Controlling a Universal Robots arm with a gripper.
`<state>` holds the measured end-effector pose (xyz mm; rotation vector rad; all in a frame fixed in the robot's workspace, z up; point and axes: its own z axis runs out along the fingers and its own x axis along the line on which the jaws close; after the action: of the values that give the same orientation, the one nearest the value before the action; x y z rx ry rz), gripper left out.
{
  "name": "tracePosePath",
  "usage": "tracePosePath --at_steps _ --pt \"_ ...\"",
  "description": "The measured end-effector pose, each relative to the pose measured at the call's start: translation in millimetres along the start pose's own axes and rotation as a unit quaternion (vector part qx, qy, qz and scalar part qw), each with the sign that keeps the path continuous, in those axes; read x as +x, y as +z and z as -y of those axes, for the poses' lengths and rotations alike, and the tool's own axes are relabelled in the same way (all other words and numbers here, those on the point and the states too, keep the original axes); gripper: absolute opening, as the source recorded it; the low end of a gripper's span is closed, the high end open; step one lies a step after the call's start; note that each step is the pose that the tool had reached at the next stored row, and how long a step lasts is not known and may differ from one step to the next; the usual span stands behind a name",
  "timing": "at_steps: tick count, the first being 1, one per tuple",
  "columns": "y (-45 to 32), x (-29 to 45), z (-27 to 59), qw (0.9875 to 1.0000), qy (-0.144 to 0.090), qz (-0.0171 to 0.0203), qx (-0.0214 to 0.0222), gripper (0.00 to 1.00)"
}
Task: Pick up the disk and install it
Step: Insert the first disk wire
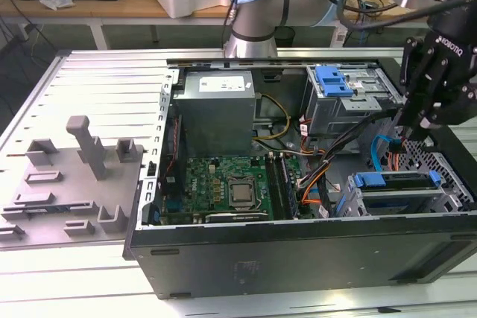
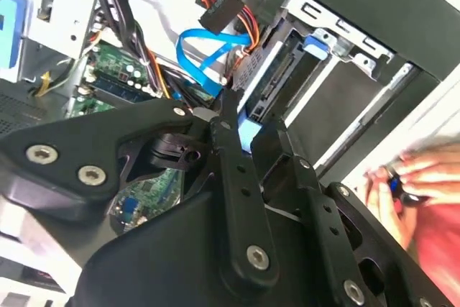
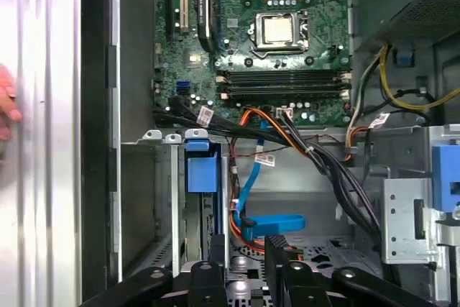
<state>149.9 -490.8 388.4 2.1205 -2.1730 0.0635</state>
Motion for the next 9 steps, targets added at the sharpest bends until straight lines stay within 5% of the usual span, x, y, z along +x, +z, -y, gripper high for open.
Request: tracePosePath --at_steps 2,5,9 --pt "-0.4 -5.3 0.7 0.9998 0.001 -0.0196 0.0003 0.36" --pt "-1.3 -13.4 2.7 0.9991 0.002 -0.0427 0.0008 0.36" --pt "-2.8 -31.2 10.8 0.9984 0.003 -0.0568 0.0011 0.36"
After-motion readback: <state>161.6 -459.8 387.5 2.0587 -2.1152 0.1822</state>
